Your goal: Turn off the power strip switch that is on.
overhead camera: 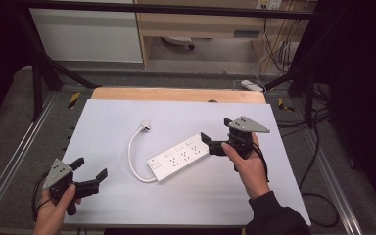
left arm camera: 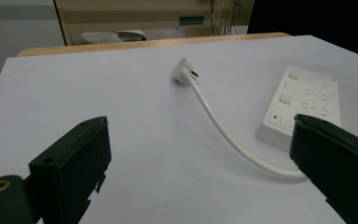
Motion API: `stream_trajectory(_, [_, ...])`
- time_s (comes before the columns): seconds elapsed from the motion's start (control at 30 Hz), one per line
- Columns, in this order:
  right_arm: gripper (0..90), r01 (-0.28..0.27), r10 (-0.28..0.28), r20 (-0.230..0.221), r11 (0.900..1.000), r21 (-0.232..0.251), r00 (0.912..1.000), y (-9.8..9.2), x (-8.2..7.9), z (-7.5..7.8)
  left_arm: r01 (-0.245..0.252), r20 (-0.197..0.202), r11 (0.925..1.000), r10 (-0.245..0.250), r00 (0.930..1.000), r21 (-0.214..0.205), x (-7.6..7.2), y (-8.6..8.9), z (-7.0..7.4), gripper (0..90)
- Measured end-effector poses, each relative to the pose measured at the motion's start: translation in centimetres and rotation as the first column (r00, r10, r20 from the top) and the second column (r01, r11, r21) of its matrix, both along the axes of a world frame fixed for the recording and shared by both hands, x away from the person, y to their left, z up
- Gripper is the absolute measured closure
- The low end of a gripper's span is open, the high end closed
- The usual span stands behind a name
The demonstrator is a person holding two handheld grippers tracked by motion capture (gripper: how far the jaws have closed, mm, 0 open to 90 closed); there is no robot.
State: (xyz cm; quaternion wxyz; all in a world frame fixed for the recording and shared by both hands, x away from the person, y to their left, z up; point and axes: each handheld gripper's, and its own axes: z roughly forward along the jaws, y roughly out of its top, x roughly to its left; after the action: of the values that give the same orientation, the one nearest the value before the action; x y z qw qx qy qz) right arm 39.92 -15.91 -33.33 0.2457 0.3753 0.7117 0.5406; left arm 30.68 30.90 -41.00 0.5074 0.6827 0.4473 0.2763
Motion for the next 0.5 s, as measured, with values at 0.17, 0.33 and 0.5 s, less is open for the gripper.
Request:
stream_trajectory(0.17, [3.2, -0.007, 0.007, -0.005, 1.0000, -0.001, 1.0000, 0.6, 0.4, -0.2, 0.011, -0.006, 0.9999, -0.011, 0.9999, 0.009, 0.0, -0.1, 0.0, 5.2])
stream_trajectory(0.33, [4.4, 0.009, -0.009, -0.020, 1.0000, -0.003, 0.9998, 1.3, 0.8, -0.4, 0.012, -0.006, 0.9998, -0.012, 0.9999, 0.014, 0.0, -0.2, -0.1, 5.1])
stream_trajectory(0.5, [4.9, 0.003, -0.004, -0.037, 0.9999, -0.012, 0.9993, 2.1, 1.3, -0.7, 0.018, -0.008, 0.9996, -0.018, 0.9998, 0.023, 0.0, -0.3, -0.1, 5.1])
